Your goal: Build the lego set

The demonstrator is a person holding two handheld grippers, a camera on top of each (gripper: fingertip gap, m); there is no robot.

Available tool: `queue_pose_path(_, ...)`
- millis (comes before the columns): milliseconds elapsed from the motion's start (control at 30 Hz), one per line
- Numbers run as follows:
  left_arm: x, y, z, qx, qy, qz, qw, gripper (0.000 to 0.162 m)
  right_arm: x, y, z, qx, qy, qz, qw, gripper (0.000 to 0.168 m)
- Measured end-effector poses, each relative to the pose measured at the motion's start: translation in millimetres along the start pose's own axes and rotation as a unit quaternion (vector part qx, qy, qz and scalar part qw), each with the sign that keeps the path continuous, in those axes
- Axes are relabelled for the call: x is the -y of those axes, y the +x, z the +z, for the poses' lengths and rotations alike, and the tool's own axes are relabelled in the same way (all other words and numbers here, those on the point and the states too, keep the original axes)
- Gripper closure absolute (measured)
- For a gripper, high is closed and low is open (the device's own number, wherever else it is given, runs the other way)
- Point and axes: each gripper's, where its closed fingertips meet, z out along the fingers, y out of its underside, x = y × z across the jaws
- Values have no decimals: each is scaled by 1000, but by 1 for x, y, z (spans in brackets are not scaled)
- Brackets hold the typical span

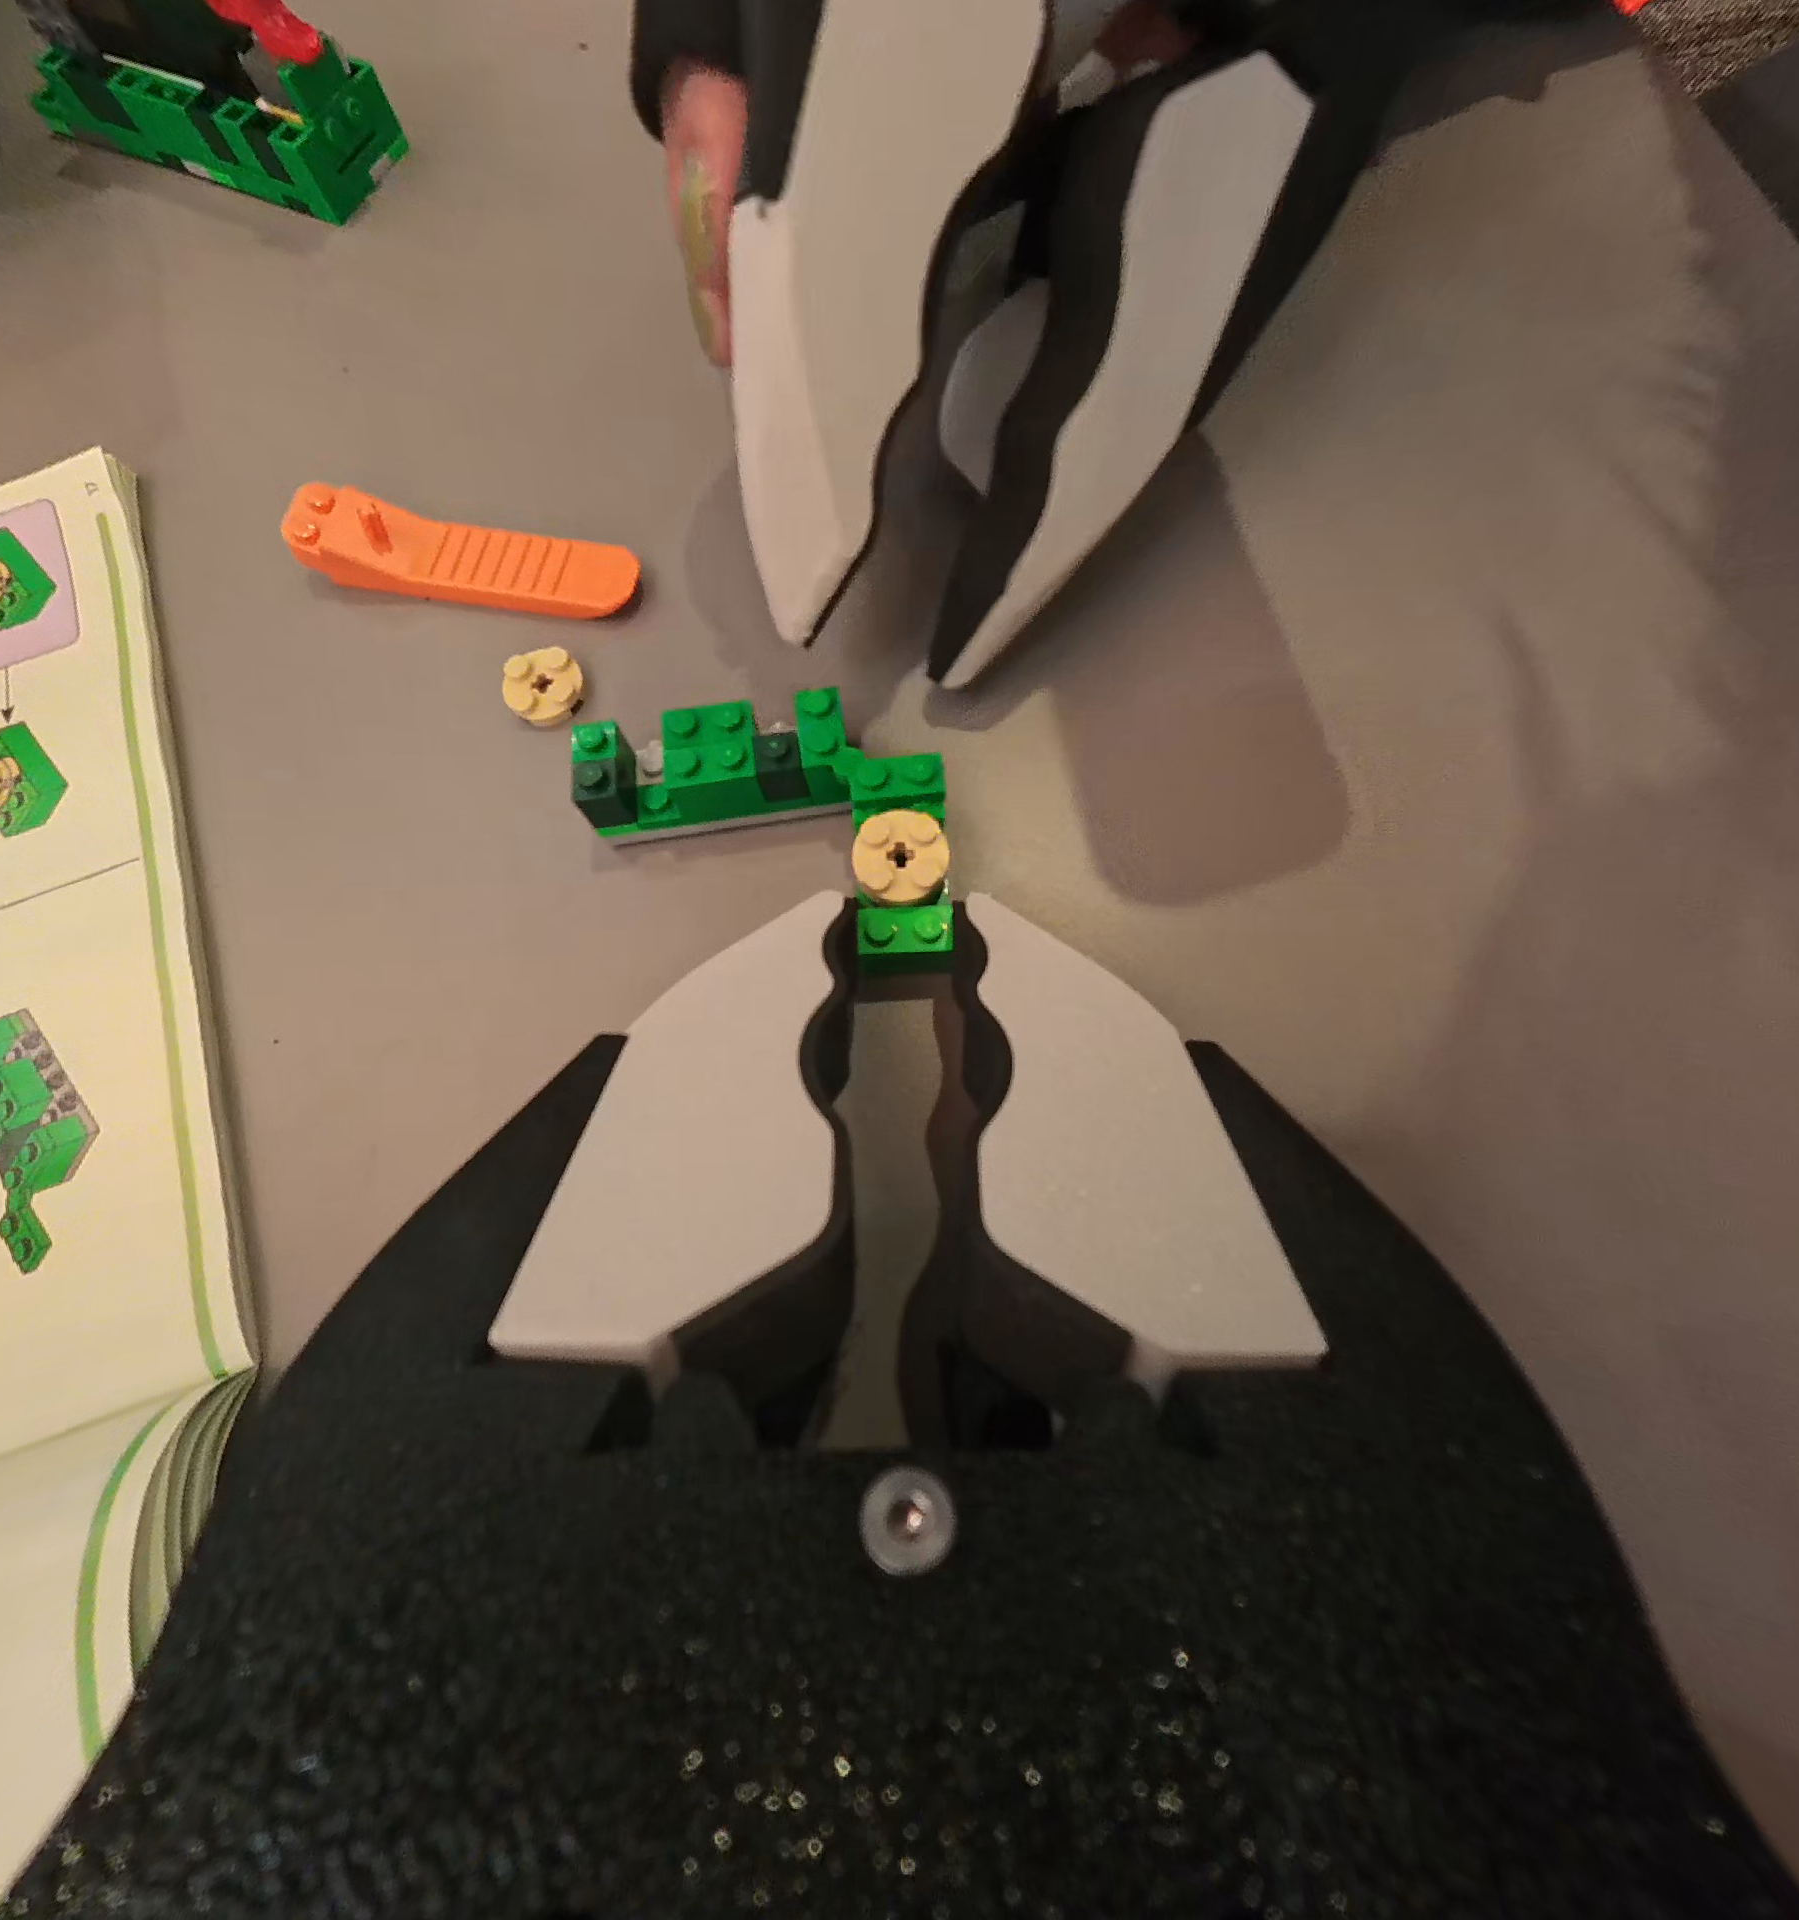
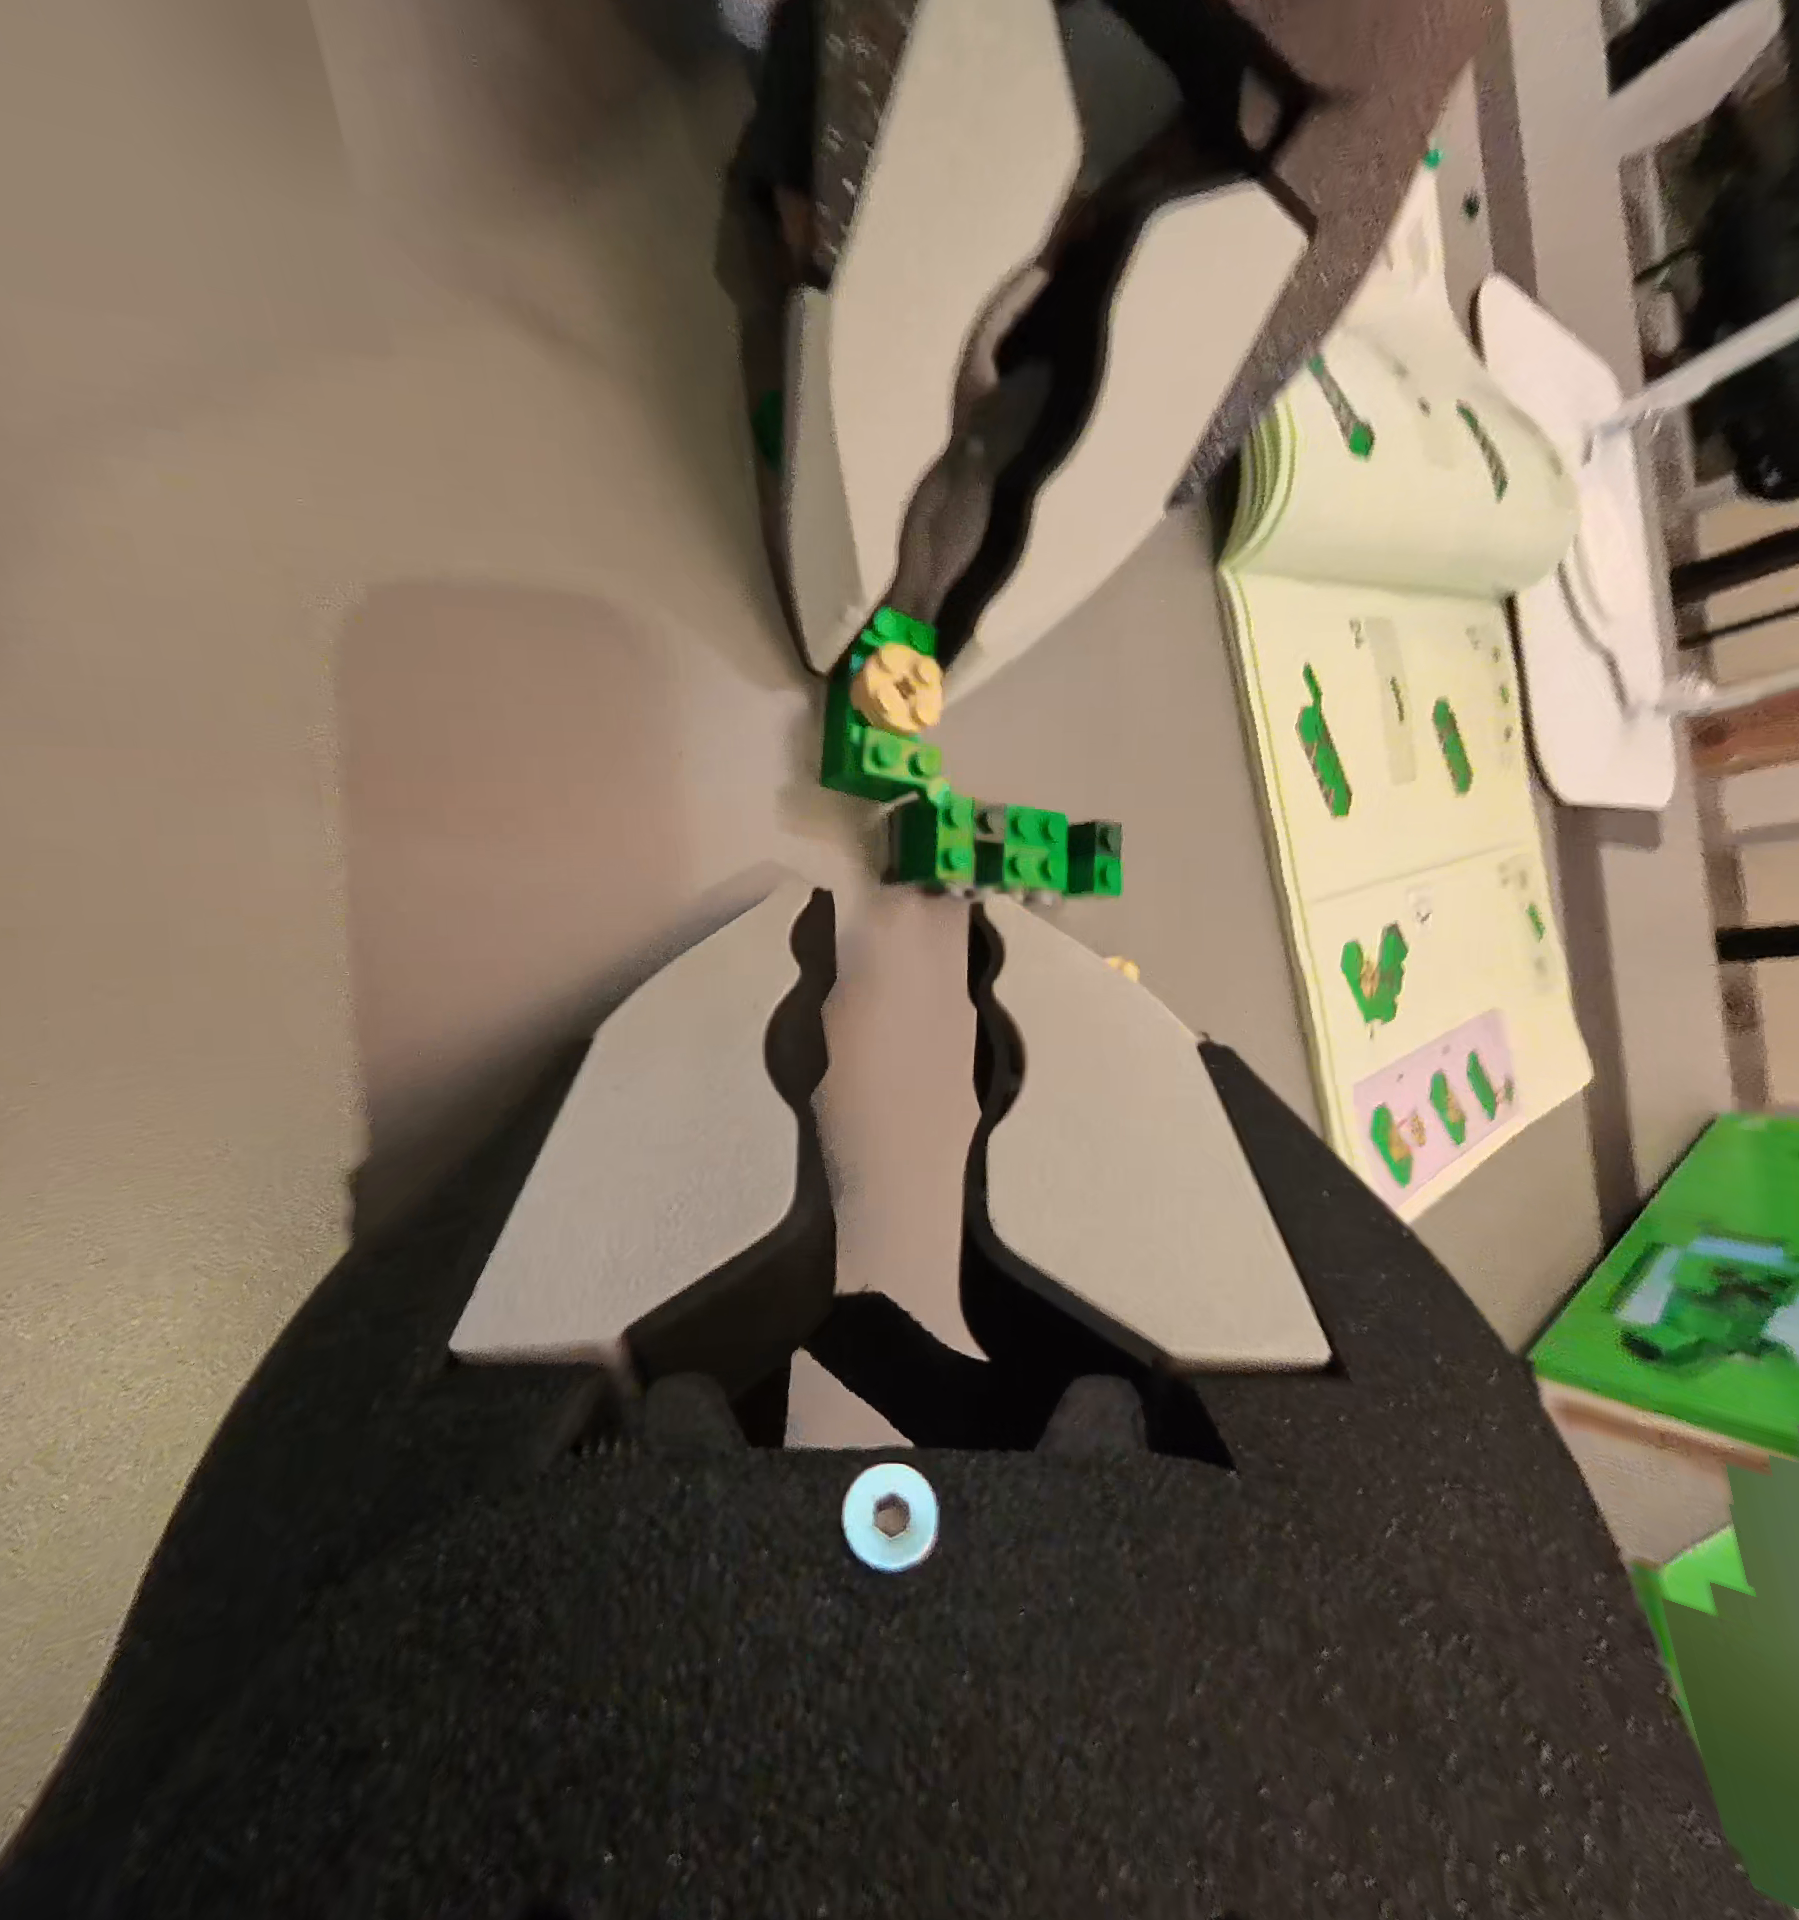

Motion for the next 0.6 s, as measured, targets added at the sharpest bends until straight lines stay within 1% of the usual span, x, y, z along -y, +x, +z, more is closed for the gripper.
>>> queue_pose_path(100,0,0,0,-1,0,0,1000,146,-5,2,0,28,8,59,998,153)
queue_pose_path(167,0,0,0,-2,0,0,1000,146,-5,3,2,48,20,105,993,154)
queue_pose_path(267,0,0,0,-2,0,1,1000,146,-4,5,4,62,35,136,988,154)
queue_pose_path(367,0,1,0,-3,0,2,1000,146,-1,4,5,74,46,147,985,156)
queue_pose_path(600,0,1,1,-2,0,3,1000,146,0,1,8,76,42,137,987,159)
